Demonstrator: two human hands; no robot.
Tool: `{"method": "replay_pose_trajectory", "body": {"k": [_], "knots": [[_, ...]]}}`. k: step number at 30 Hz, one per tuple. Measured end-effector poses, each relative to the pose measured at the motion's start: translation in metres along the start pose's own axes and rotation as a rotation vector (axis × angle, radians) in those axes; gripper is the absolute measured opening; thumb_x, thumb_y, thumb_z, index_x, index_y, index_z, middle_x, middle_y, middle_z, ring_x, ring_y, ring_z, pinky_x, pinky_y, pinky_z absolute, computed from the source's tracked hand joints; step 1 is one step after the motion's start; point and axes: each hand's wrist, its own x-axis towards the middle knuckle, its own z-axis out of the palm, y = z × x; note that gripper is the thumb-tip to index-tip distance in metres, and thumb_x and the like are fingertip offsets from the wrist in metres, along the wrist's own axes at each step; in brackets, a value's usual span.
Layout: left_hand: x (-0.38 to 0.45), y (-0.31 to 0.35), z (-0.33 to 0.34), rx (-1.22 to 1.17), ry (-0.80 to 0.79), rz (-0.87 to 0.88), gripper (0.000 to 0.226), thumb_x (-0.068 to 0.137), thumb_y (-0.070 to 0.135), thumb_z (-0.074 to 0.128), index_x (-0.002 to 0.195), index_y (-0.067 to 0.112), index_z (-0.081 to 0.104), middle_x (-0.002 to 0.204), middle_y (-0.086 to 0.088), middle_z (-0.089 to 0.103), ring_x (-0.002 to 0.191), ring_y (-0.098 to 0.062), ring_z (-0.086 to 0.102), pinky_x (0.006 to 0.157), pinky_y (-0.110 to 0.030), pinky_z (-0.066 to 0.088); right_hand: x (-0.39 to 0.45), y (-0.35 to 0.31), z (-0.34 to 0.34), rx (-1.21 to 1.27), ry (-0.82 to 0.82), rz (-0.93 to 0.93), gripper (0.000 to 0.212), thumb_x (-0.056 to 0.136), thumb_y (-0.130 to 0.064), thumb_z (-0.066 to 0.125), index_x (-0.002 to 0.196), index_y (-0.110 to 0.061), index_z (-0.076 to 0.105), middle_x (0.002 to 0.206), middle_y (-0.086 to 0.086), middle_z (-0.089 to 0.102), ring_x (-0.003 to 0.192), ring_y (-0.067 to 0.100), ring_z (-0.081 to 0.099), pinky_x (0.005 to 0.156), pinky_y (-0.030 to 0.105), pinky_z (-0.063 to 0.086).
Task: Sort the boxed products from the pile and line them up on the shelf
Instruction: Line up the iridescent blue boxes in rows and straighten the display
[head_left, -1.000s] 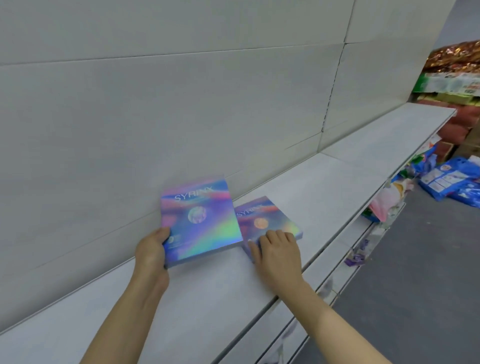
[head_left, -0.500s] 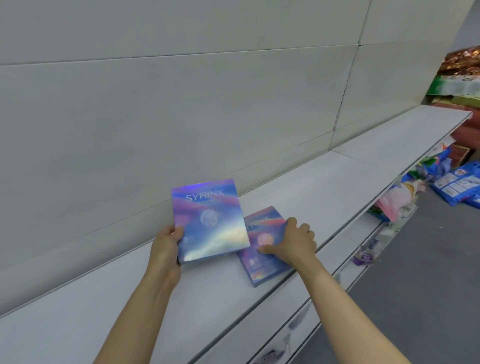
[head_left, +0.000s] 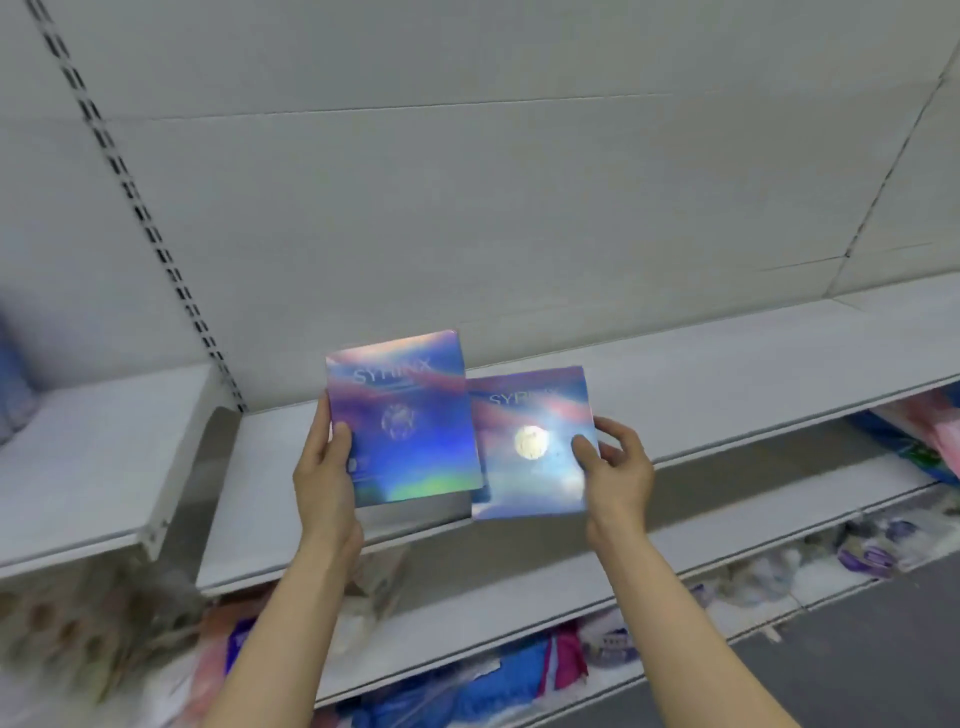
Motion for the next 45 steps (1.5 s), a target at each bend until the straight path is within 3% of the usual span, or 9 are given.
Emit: {"method": "replay_pose_trajectory", "body": {"k": [3, 10, 14, 17, 21, 24, 28, 37, 45], "knots": [[-0.007, 0.022, -0.049, -0.032, 0.059, 0.028, 0.043, 0.099, 0.012, 0.051, 0.138, 0.031, 0.056, 0.107, 0.017, 0.069, 0.085, 0.001, 0.063, 0.073, -0.013, 0.053, -0.042, -0.003, 0.025, 0.017, -0.047, -0.02, 0.025, 0.083, -0.009, 0.072, 0.099, -0.027, 0.067, 0.095, 0.012, 0.071, 0.079, 0.023, 0.063, 0.069, 0.034, 0.051], [-0.012, 0.064, -0.152, -0.116, 0.073, 0.042, 0.041, 0.099, 0.013, 0.052, 0.137, 0.027, 0.057, 0.127, 0.006, 0.067, 0.122, -0.02, 0.059, 0.104, -0.046, 0.047, -0.14, -0.004, 0.092, 0.098, -0.077, -0.093, 0.024, 0.085, -0.006, 0.07, 0.1, -0.025, 0.068, 0.099, 0.017, 0.07, 0.079, 0.021, 0.062, 0.07, 0.036, 0.054], [-0.013, 0.098, -0.201, -0.09, -0.005, 0.087, 0.041, 0.1, 0.014, 0.053, 0.138, 0.028, 0.056, 0.13, 0.009, 0.064, 0.103, -0.004, 0.064, 0.1, -0.037, 0.048, -0.196, -0.004, 0.131, 0.157, -0.053, -0.09, 0.023, 0.086, -0.004, 0.069, 0.098, -0.024, 0.068, 0.098, 0.015, 0.071, 0.082, 0.023, 0.066, 0.075, 0.045, 0.058], [-0.014, 0.126, -0.236, -0.058, -0.051, 0.171, 0.041, 0.101, 0.013, 0.052, 0.14, 0.026, 0.054, 0.108, 0.025, 0.068, 0.096, 0.002, 0.06, 0.102, -0.031, 0.045, -0.237, -0.005, 0.158, 0.218, -0.027, -0.097, 0.022, 0.087, -0.003, 0.068, 0.099, -0.022, 0.068, 0.097, 0.013, 0.072, 0.082, 0.023, 0.066, 0.075, 0.043, 0.057], [-0.005, 0.147, -0.297, -0.057, -0.039, 0.205, 0.039, 0.099, 0.018, 0.056, 0.136, 0.032, 0.058, 0.118, 0.016, 0.064, 0.11, -0.008, 0.056, 0.113, -0.045, 0.033, -0.284, -0.013, 0.184, 0.295, -0.017, -0.108, 0.021, 0.089, -0.001, 0.065, 0.097, -0.02, 0.064, 0.091, 0.007, 0.07, 0.074, 0.015, 0.067, 0.06, 0.026, 0.056], [0.0, 0.158, -0.34, -0.078, 0.019, 0.211, 0.04, 0.099, 0.018, 0.055, 0.136, 0.033, 0.057, 0.132, 0.01, 0.062, 0.125, -0.015, 0.055, 0.112, -0.046, 0.037, -0.31, -0.018, 0.204, 0.288, -0.085, -0.12, 0.021, 0.089, -0.002, 0.066, 0.098, -0.021, 0.065, 0.092, 0.007, 0.072, 0.079, 0.02, 0.068, 0.069, 0.035, 0.058], [0.006, 0.168, -0.39, -0.1, 0.136, 0.236, 0.04, 0.1, 0.015, 0.054, 0.134, 0.036, 0.057, 0.114, 0.021, 0.068, 0.108, -0.007, 0.057, 0.099, -0.028, 0.047, -0.337, -0.015, 0.234, 0.264, -0.172, -0.138, 0.022, 0.088, -0.002, 0.067, 0.101, -0.019, 0.066, 0.095, 0.012, 0.073, 0.081, 0.022, 0.067, 0.079, 0.046, 0.056], [0.007, 0.179, -0.495, -0.09, 0.352, 0.228, 0.038, 0.1, 0.025, 0.055, 0.136, 0.036, 0.057, 0.129, 0.01, 0.065, 0.122, -0.02, 0.059, 0.105, -0.05, 0.045, -0.382, 0.011, 0.28, 0.271, -0.287, -0.095, 0.021, 0.089, -0.002, 0.066, 0.103, -0.018, 0.066, 0.095, 0.01, 0.073, 0.084, 0.021, 0.068, 0.082, 0.044, 0.056], [0.067, 0.209, -0.541, 0.003, 0.37, 0.269, 0.038, 0.102, 0.025, 0.052, 0.138, 0.037, 0.055, 0.125, 0.016, 0.066, 0.116, -0.01, 0.062, 0.098, -0.04, 0.052, -0.412, 0.023, 0.356, 0.242, -0.276, -0.131, 0.022, 0.09, -0.005, 0.066, 0.106, -0.02, 0.066, 0.097, 0.009, 0.072, 0.093, 0.031, 0.069, 0.08, 0.044, 0.058]]}}
